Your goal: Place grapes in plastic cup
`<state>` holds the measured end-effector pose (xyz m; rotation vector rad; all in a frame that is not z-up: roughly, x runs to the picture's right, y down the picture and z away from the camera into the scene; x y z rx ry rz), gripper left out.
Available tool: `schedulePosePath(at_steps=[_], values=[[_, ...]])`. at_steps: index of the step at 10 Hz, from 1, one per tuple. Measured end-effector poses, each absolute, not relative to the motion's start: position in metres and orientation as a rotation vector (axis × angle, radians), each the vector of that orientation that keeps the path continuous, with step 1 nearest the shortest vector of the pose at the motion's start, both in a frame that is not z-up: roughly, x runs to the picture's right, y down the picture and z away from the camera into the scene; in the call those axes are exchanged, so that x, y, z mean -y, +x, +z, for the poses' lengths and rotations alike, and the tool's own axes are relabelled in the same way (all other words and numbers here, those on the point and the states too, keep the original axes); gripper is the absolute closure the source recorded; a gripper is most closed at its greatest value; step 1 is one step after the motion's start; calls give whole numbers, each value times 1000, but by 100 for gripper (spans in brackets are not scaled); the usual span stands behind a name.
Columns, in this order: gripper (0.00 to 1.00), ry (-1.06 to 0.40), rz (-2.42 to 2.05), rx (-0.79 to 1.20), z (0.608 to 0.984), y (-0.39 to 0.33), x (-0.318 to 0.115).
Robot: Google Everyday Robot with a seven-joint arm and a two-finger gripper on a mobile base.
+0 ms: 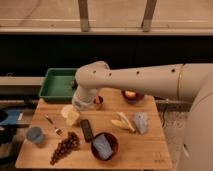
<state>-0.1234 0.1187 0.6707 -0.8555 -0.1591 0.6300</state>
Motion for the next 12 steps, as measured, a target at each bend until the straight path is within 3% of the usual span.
schedulePosePath(at_steps=[12], values=[[23, -1110, 593, 198, 739, -180, -226]])
